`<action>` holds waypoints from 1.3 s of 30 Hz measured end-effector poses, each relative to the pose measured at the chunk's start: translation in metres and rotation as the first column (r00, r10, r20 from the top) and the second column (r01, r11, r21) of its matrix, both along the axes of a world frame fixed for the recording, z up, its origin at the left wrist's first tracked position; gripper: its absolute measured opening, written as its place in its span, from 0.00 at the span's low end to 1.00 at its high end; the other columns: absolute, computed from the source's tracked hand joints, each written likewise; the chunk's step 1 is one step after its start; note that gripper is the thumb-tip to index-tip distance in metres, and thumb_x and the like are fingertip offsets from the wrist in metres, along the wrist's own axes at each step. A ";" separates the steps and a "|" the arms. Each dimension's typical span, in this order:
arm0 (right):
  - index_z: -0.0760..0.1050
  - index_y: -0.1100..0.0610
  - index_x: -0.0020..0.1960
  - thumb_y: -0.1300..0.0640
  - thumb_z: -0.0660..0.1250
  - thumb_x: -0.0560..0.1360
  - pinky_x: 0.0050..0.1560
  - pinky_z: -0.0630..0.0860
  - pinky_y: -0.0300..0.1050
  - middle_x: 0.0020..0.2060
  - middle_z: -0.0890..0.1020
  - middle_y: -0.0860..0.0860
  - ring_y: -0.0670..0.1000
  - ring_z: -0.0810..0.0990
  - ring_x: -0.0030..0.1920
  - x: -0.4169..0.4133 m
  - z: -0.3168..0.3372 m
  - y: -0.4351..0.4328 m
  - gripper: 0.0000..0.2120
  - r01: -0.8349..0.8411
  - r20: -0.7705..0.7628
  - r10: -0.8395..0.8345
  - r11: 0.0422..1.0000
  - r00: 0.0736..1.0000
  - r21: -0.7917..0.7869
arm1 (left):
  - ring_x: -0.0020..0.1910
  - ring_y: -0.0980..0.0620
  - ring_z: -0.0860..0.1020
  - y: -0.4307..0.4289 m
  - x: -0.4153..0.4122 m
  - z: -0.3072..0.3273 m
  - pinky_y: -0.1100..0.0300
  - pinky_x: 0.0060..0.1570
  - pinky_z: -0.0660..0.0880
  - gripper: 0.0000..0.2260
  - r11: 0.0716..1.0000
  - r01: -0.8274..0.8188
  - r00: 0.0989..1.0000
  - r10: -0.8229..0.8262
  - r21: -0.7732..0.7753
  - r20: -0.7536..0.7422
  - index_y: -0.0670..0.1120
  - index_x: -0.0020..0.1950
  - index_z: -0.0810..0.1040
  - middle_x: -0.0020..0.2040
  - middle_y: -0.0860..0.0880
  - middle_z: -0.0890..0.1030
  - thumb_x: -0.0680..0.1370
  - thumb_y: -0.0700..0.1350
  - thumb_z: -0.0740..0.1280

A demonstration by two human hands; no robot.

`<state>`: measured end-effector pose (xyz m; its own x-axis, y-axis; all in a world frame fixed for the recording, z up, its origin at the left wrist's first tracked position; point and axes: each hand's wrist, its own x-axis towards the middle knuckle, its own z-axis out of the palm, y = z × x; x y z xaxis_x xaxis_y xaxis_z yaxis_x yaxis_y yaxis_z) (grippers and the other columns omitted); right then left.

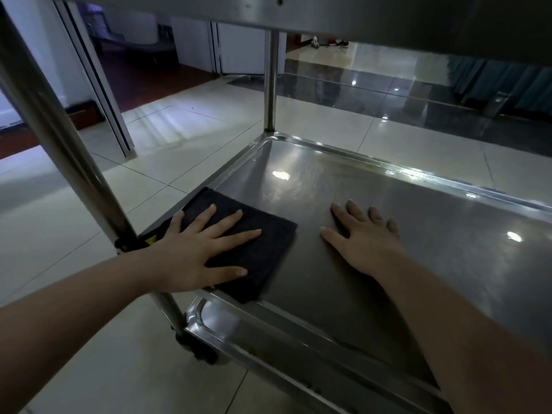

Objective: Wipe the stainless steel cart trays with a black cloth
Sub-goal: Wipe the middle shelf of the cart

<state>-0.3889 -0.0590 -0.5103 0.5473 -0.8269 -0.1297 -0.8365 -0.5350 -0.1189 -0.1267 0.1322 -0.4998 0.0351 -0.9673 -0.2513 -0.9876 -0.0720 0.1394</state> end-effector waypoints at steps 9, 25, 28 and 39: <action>0.38 0.32 0.75 0.24 0.38 0.70 0.73 0.41 0.69 0.78 0.41 0.39 0.59 0.40 0.78 -0.056 -0.001 -0.024 0.35 0.202 -0.063 -0.201 0.979 0.978 0.015 | 0.77 0.41 0.35 -0.065 -0.013 -0.001 0.27 0.66 0.33 0.34 0.998 0.045 0.999 -0.045 -0.038 0.002 0.81 0.67 0.36 0.78 0.62 0.36 0.62 0.83 0.39; 0.40 0.31 0.75 0.21 0.39 0.69 0.72 0.38 0.69 0.78 0.42 0.39 0.58 0.39 0.78 -0.055 -0.010 -0.034 0.37 0.229 -0.026 -0.230 0.973 0.973 -0.030 | 0.78 0.36 0.39 -0.222 -0.063 0.009 0.24 0.66 0.37 0.31 0.996 -0.071 0.993 0.076 -0.060 0.090 0.74 0.74 0.43 0.81 0.55 0.42 0.72 0.77 0.45; 0.39 0.31 0.75 0.21 0.38 0.69 0.72 0.38 0.70 0.78 0.42 0.39 0.58 0.40 0.78 -0.055 -0.011 -0.035 0.37 0.223 -0.019 -0.224 0.974 0.974 -0.035 | 0.77 0.37 0.38 -0.177 -0.067 0.005 0.24 0.65 0.35 0.31 1.000 -0.004 0.997 0.005 -0.023 0.083 0.77 0.70 0.38 0.80 0.56 0.39 0.69 0.79 0.42; 0.38 0.31 0.75 0.24 0.38 0.72 0.66 0.34 0.77 0.78 0.43 0.38 0.57 0.41 0.79 -0.073 0.007 -0.042 0.34 0.140 -0.111 -0.142 0.990 0.984 -0.028 | 0.74 0.40 0.28 -0.026 -0.102 0.001 0.27 0.66 0.31 0.31 0.993 0.115 0.992 -0.115 0.007 0.048 0.78 0.65 0.27 0.75 0.59 0.28 0.65 0.79 0.37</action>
